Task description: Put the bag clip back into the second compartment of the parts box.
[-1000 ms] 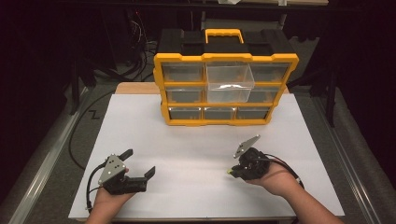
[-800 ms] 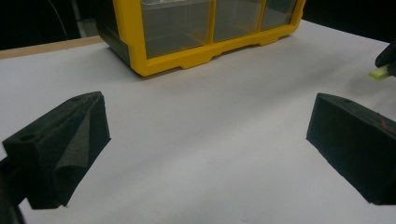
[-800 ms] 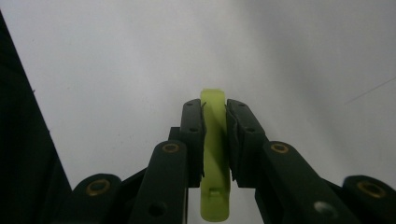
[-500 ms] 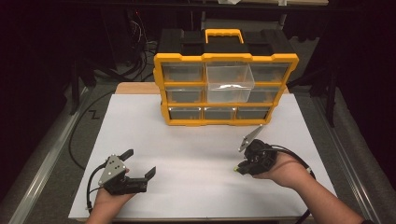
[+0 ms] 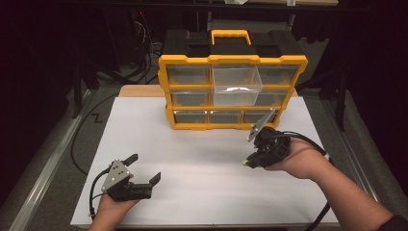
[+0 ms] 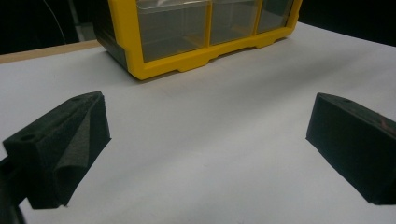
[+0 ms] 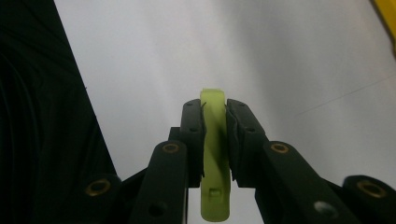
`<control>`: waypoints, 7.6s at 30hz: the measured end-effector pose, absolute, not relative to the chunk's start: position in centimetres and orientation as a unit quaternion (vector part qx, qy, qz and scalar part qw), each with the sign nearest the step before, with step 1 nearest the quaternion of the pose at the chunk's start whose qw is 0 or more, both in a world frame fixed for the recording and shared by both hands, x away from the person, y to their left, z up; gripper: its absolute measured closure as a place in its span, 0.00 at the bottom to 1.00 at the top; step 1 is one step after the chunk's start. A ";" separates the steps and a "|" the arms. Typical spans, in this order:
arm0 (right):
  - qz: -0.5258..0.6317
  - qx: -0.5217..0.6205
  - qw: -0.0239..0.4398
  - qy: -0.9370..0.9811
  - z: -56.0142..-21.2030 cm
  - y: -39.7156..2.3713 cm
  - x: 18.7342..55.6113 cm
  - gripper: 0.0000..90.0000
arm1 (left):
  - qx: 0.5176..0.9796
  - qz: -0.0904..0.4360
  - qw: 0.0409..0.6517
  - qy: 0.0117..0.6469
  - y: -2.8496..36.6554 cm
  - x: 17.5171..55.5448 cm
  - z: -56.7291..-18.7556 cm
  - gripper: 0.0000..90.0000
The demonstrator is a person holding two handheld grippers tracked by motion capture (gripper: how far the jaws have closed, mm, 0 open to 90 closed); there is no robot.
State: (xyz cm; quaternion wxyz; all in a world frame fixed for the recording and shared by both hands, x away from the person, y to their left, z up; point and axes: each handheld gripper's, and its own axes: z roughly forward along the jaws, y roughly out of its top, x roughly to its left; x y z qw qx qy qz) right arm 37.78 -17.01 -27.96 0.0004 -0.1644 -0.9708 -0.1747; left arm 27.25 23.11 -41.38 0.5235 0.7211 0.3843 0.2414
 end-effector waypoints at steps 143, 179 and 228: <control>-0.178 -0.174 -0.109 -0.962 -9.8 -9.6 49.5 0.47 | 0.714 0.223 0.548 0.376 23.6 26.9 -41.2 0.01; -0.161 -0.215 -0.095 -0.959 -13.0 -18.7 41.5 0.30 | 0.717 0.227 0.537 0.382 23.6 27.4 -41.4 0.01; -0.121 -0.261 -0.042 -0.957 -33.9 -18.5 41.3 0.00 | 0.717 0.227 0.538 0.382 23.7 27.4 -41.4 0.01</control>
